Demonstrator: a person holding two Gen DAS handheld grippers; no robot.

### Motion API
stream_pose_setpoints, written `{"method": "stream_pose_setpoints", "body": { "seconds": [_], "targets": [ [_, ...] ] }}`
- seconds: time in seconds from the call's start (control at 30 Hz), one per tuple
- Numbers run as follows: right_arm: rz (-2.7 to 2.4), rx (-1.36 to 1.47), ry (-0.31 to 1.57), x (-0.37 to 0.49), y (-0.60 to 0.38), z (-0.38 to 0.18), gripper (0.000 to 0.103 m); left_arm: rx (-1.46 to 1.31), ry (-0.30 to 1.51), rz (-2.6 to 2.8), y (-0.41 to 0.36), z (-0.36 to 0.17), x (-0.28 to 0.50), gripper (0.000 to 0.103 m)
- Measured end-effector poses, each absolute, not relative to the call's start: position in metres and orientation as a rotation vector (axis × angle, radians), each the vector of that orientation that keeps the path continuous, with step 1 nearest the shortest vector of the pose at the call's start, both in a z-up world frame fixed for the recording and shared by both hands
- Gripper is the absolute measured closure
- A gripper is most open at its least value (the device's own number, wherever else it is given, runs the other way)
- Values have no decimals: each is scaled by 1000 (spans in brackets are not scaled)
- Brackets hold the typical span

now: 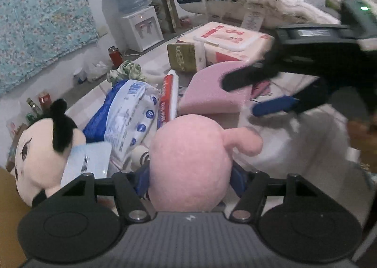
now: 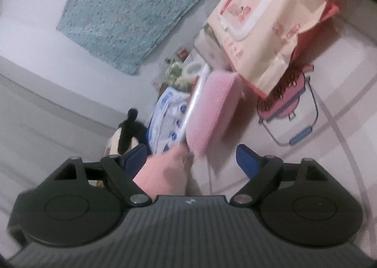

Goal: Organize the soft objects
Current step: 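Grasp the pink pig plush with the left tool while the right tool grasps the pink sponge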

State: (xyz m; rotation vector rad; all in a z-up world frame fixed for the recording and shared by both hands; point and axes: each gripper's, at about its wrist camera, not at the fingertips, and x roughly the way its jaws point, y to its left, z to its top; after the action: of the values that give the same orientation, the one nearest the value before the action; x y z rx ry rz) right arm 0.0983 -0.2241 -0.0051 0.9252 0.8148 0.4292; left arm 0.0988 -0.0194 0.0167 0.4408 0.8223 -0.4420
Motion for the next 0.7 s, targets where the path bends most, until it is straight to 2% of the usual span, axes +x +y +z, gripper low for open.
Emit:
{"method": "stream_pose_setpoints", "body": {
  "seconds": [0.13, 0.17, 0.2, 0.27, 0.37, 0.7],
  "targets": [
    [369, 960, 773, 112, -217, -9, 20, 431, 806, -461, -10, 29, 77, 35],
    [359, 960, 768, 116, -214, -9, 30, 422, 806, -463, -7, 32, 73, 35],
    [349, 944, 777, 121, -211, -10, 70, 409, 805, -464, -4, 36, 69, 35],
    [311, 917, 835, 126, -203, -18, 72, 396, 796, -461, 1, 46, 62, 35],
    [293, 907, 811, 119, -201, -20, 72, 362, 772, -438, 15, 63, 49, 35],
    [579, 943, 723, 68, -190, 34, 72, 70, 657, -210, 138, 168, -14, 35]
  ]
}}
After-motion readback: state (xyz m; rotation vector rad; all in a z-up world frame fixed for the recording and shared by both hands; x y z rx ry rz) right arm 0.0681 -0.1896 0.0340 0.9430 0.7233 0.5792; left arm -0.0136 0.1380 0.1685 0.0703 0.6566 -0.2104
